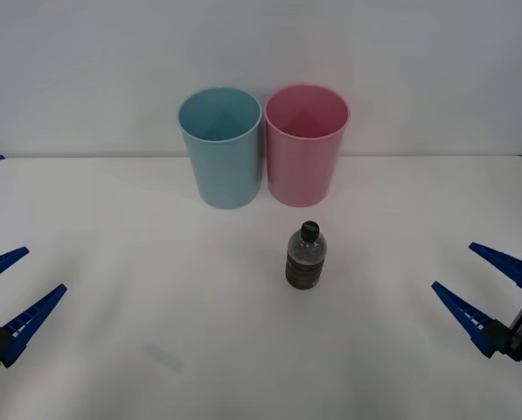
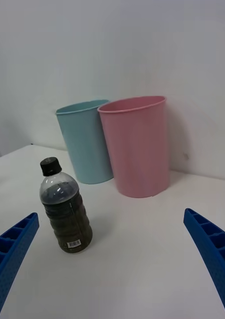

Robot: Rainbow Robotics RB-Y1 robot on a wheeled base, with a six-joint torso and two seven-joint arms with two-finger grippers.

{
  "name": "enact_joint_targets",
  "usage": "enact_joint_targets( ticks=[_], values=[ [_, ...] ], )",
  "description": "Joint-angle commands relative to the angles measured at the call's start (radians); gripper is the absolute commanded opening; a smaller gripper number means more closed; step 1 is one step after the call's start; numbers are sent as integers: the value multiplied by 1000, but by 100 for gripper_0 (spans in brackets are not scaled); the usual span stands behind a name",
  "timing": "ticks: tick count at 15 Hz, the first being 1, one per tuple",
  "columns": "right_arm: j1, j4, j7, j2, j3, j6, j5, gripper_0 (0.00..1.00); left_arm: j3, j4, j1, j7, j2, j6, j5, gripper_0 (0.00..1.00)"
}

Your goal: Grasp the object on the table and drop it into the matching bin: aluminum can to the light blue bin, PET bottle to the pink bin.

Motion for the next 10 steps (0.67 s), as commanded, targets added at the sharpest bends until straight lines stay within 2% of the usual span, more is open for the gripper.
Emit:
enact_joint_targets(
  ticks=[1,3,5,10],
  values=[
    [-13,0,25,-1,46,23,23,100,0,0,0,0,0,0,0,100],
    [-19,0,52,-12,95,60,35,100,0,0,0,0,0,0,0,100],
    [-25,0,136,-36,158,129,33,100,0,0,0,0,0,0,0,100],
    [-50,0,167,-92,323,278,26,100,0,0,0,0,0,0,0,100]
  ],
)
